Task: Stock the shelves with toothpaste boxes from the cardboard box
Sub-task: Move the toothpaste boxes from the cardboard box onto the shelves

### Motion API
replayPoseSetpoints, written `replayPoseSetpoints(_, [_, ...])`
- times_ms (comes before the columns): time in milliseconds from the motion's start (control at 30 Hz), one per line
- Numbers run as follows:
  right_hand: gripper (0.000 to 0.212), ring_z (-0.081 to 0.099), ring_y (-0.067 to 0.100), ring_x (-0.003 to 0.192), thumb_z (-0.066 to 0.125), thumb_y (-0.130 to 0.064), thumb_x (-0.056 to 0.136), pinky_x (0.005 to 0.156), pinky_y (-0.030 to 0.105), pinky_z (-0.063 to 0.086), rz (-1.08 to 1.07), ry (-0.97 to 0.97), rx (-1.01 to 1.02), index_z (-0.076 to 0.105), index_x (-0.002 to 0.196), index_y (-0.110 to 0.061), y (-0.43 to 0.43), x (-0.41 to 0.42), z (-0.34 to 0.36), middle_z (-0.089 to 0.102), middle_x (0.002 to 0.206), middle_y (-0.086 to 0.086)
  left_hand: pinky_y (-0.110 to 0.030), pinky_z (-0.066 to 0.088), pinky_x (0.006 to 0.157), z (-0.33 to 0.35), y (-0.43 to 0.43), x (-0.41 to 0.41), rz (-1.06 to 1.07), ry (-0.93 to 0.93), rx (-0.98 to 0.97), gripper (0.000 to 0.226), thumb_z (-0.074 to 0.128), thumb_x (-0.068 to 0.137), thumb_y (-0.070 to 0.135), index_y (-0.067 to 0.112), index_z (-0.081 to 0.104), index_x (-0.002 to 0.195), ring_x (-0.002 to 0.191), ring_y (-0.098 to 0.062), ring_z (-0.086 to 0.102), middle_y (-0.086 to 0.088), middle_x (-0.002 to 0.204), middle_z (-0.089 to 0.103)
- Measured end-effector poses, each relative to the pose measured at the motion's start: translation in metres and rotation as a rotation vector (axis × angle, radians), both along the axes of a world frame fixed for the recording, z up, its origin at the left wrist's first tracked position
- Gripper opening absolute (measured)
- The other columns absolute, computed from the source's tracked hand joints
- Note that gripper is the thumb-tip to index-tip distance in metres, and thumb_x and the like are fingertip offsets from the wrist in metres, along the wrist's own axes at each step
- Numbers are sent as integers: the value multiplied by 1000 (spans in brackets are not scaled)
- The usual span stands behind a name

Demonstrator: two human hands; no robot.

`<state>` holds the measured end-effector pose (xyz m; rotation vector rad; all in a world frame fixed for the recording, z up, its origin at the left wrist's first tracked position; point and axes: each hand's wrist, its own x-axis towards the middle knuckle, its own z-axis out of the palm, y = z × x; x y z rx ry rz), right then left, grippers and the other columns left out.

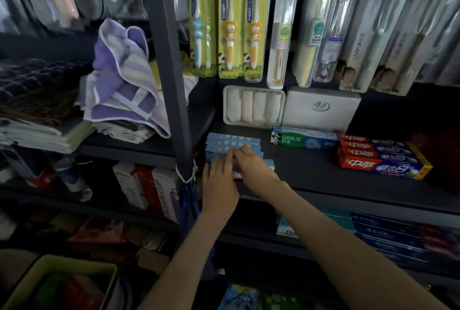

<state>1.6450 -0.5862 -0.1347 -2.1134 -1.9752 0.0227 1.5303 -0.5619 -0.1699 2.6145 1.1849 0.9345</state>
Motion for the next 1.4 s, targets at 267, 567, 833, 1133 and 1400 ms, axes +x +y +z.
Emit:
replayPoseSetpoints(267, [52,34,29,127,47,-28,98,103,38,30,-502,89,63,30,144,-11,-52,29,-21,39,140,10,-49,2,117,-4,18,2,0,183,22,62,47,91,6,11,23,148,148,-24,5,-5,155,23])
replayPoseSetpoints(567, [47,32,26,129,35,-23,101,104,41,24,-480,104,-16,28,147,-12,-36,16,-19,41,141,6,-50,5,118,7,30,3,76,252,54,57,51,87,6,6,32,141,143,-29,18,-13,148,33])
replayPoseSetpoints(833, [54,28,27,131,33,-32,102,104,43,23,-477,95,-73,18,150,-14,-38,13,-17,35,146,5,-54,-2,115,14,10,5,17,375,6,73,46,93,14,10,2,152,147,-27,-3,-12,159,3])
replayPoseSetpoints(1133, [52,29,23,133,42,-23,97,107,37,23,-611,241,159,29,146,-15,-177,43,-27,36,146,3,-54,38,104,-14,-114,84,-444,214,71,66,74,73,7,-6,49,132,127,-40,47,-25,136,49])
replayPoseSetpoints(1400, [48,37,26,128,46,-29,96,101,38,32,-1320,447,82,39,142,-16,-493,38,-156,45,138,4,-30,15,115,-116,-380,154,-1164,648,-104,55,38,102,28,9,21,150,144,-22,17,-9,157,18])
